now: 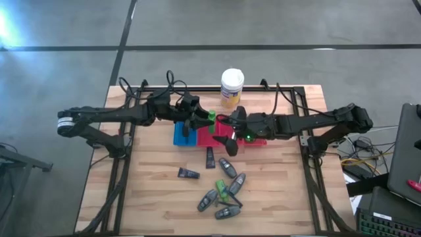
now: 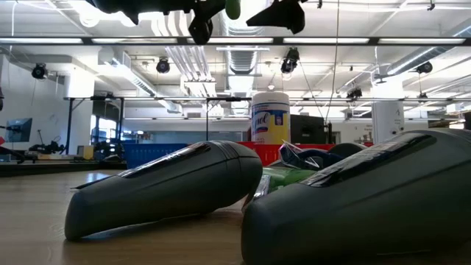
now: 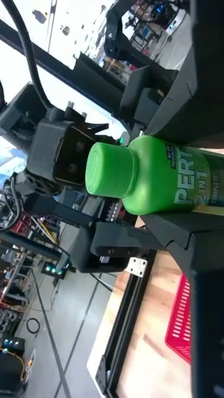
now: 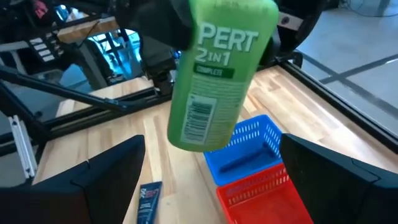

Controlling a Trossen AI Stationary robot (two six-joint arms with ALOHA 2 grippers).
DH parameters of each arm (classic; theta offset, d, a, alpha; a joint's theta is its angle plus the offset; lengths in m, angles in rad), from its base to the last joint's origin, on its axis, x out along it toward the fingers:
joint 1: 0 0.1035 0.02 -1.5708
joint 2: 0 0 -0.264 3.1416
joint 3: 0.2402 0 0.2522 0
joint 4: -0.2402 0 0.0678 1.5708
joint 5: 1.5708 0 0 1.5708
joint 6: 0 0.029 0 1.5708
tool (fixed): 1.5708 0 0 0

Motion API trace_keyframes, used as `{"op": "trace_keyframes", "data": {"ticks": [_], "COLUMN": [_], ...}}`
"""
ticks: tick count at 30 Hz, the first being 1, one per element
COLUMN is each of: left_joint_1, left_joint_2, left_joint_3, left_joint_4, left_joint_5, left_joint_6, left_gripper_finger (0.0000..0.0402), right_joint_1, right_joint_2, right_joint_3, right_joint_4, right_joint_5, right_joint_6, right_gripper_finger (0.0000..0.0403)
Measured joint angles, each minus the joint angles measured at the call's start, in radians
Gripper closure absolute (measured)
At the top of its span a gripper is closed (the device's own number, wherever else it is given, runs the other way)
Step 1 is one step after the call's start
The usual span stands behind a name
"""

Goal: Pick & Place Travel size toiletries
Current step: Put the green shampoo into the right red bin

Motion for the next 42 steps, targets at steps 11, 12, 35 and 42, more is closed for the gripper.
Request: {"op": "trace_keyframes", "data": {"ticks": [11,12,35,42], "left_joint_1": [0.0,0.0,-0.002,-0.002], "left_joint_2": [0.038,0.044,0.065,0.093], "left_joint_3": [0.0,0.0,0.002,0.002], "left_joint_4": [0.054,0.054,0.061,0.059], "left_joint_5": [0.0,0.002,0.04,0.043], "left_joint_6": [0.003,-0.004,0.004,0.011], "left_gripper_finger": [0.0247,0.0247,0.0246,0.0246], "right_joint_1": [-0.031,-0.031,-0.095,-0.097], "right_joint_2": [0.033,0.036,0.041,0.041], "right_joint_3": [-0.002,-0.002,-0.002,-0.004], "right_joint_4": [0.094,0.091,0.091,0.087], "right_joint_5": [-0.119,-0.119,-0.19,-0.19], "right_joint_6": [0.058,0.057,0.104,0.112], "right_gripper_finger": [0.0034,0.0034,0.0171,0.0246]}}
